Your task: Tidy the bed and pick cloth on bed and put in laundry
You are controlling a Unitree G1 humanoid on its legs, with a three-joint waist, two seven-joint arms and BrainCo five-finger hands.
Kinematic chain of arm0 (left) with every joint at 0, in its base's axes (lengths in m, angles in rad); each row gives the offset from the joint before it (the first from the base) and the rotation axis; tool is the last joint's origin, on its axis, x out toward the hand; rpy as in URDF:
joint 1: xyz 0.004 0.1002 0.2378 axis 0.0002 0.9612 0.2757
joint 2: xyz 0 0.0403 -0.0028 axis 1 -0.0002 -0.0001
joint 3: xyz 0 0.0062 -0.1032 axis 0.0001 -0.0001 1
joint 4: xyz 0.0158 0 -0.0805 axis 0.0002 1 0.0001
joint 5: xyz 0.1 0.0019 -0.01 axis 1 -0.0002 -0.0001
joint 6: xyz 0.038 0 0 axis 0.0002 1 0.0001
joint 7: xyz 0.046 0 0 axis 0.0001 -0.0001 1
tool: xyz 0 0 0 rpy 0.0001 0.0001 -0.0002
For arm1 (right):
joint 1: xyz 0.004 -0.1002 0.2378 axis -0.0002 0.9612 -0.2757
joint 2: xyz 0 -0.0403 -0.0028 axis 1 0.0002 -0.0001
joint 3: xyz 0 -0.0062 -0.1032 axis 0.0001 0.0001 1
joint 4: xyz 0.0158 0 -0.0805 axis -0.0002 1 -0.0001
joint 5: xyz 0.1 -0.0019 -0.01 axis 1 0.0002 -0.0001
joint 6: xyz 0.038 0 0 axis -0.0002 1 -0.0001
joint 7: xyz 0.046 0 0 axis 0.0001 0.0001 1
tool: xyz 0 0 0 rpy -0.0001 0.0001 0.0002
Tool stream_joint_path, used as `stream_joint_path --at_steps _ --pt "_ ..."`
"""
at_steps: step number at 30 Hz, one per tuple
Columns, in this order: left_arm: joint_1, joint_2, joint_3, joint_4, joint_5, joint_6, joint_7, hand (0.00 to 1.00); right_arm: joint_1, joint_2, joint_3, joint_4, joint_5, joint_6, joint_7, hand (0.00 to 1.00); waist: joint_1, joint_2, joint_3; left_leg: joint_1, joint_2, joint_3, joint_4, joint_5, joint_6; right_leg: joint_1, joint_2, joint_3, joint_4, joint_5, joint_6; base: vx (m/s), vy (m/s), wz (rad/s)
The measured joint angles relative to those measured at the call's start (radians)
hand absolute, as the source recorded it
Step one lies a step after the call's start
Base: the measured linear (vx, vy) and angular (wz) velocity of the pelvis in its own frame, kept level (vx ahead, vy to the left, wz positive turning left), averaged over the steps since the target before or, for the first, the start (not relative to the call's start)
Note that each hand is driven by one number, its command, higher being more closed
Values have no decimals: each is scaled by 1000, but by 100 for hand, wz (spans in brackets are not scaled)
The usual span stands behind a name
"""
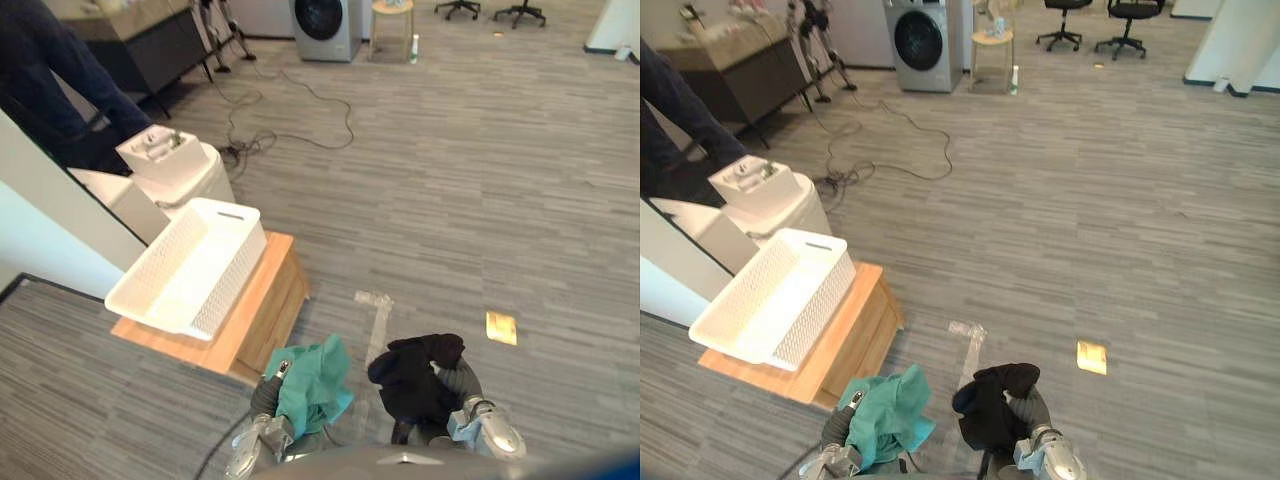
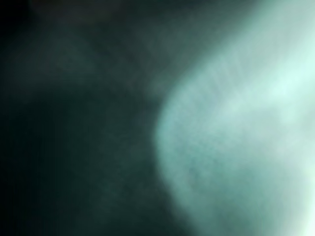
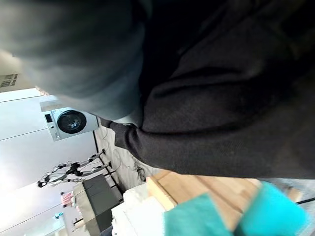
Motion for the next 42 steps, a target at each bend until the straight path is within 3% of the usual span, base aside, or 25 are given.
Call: stream_joint_path --at_steps 2,4,6,7,8,10,12,14,15,17,20,21,22,23,24,25,27,28,31,34,36,38,40,42 --pt "-8 -2 -5 -19 -1 5 -4 100 6 0 0 -20 -9 2 5 100 -6 -7 2 -11 -30 108 -145 3 6 44 -2 -62 -50 -4 5 318 -117 85" --pt "-28 -7 -15 -19 -2 21 -6 100 21 -4 0 -43 -16 7 5 100 -22 -14 -2 -2 -51 293 -272 26 41 82 -8 -149 -75 -12 15 306 -53 124" --pt "-53 -38 -26 -16 -3 38 -6 100 14 -19 -1 -47 -16 16 1 100 -23 -7 -9 5 -76 496 -408 92 124 93 -6 -237 -70 -28 39 300 -12 124" --pt "-53 -42 -30 -16 -3 40 -6 100 11 -21 -1 -47 -17 18 -1 100 -18 -5 -11 11 -84 522 -443 117 134 98 -4 -251 -69 -35 51 282 35 94" --pt "-51 -42 -38 -13 -11 41 -5 100 9 -25 4 -47 -17 20 0 100 -8 5 -17 30 -100 534 -493 135 186 113 1 -270 -62 -52 73 345 76 73" --pt "-36 -41 -28 -2 -23 46 22 100 -5 -27 10 -50 -19 27 6 100 9 -17 -24 65 -135 513 -523 117 202 110 -46 -277 37 -91 119 391 133 66" --pt "-34 -29 -16 -2 -20 50 37 100 -24 -33 34 -64 -19 43 16 100 14 -28 -29 88 -137 470 -512 103 217 49 -123 -269 320 -120 153 337 139 69" --pt "-36 -13 -15 -6 -19 50 40 100 -25 -34 59 -97 -20 52 19 100 8 -43 -30 117 -145 407 -520 95 210 -43 -195 -226 609 -94 135 369 47 92" --pt "-39 12 -18 -6 -19 49 60 100 -18 -26 79 -131 -28 53 21 100 6 -52 -29 150 -150 340 -537 88 198 -93 -218 -172 752 -122 120 493 -72 142" --pt "-38 36 -23 -6 -19 48 73 100 -6 -25 108 -172 -38 53 23 100 -1 -48 -28 197 -144 238 -559 81 186 -128 -213 -121 796 -173 91 377 -157 150" --pt "-43 59 -24 1 -19 47 73 100 10 -26 129 -202 -38 51 -1 100 -17 -42 -29 225 -109 69 -566 71 140 -212 -180 -22 688 -206 83 277 -259 168" --pt "-51 63 -23 17 -16 48 72 100 10 -26 129 -191 -36 51 -16 100 -19 -40 -28 226 -89 12 -564 80 124 -239 -162 30 586 -203 89 241 -392 161" --pt "-52 72 -25 31 -8 48 71 100 15 -26 130 -186 -36 50 -28 100 -19 -48 -28 223 -79 -39 -571 91 96 -242 -144 99 440 -171 120 221 -416 161" --pt "-48 85 -27 31 -6 48 68 100 18 -24 131 -186 -35 47 -32 100 -21 -65 -27 222 -84 -62 -574 92 79 -235 -142 151 347 -134 127 218 -465 157" --pt "-34 131 -33 26 0 45 53 100 26 -4 132 -184 -32 37 -41 100 -17 -131 -35 223 -121 -92 -595 83 32 -228 -161 265 193 2 157 151 -359 124" --pt "-44 127 -39 70 2 54 48 100 13 1 127 -151 -15 35 -52 100 -8 -126 -30 235 -99 -124 -611 96 1 -204 -144 249 200 16 166 143 -330 102" --pt "-11 110 -57 66 5 49 27 100 8 -18 114 -151 0 19 -55 100 -14 -80 -30 210 -58 -124 -624 110 -8 -197 -97 215 197 -25 176 142 -335 73" --pt "1 100 -59 66 27 45 23 100 0 -27 113 -152 8 14 -56 100 -14 -51 -38 206 -43 -150 -640 121 -16 -198 -74 222 209 -57 160 152 -319 70" --pt "10 82 -58 53 44 38 13 100 6 -41 116 -152 25 16 -55 100 -11 -26 -52 228 -20 -157 -658 133 -22 -159 -51 196 211 -78 119 157 -142 45" --pt "32 81 -55 17 60 35 11 100 2 -36 132 -152 24 18 -52 100 -7 -29 -59 237 -18 -151 -636 140 -29 -123 -51 191 215 -90 100 151 -39 27" --pt "34 80 -51 -23 60 35 4 100 7 -20 149 -165 23 33 -62 100 -8 -60 -56 161 -28 -134 -477 140 -30 -75 -72 169 170 -95 98 88 -32 48" --pt "46 69 -51 -64 66 40 -11 100 24 -16 172 -195 22 45 -82 100 -7 -65 -49 77 -1 -65 -302 140 -29 -19 -75 126 121 -92 97 70 -75 53" --pt "48 59 -54 -76 73 50 -19 100 35 -3 165 -203 22 52 -92 100 -7 -59 -54 77 12 -9 -306 147 -20 9 -74 99 101 -87 93 103 -43 53" --pt "43 46 -61 -81 90 66 -37 100 23 0 148 -203 23 56 -95 100 -9 -51 -55 122 -7 38 -433 173 -22 9 -79 84 89 -83 87 89 -27 44"
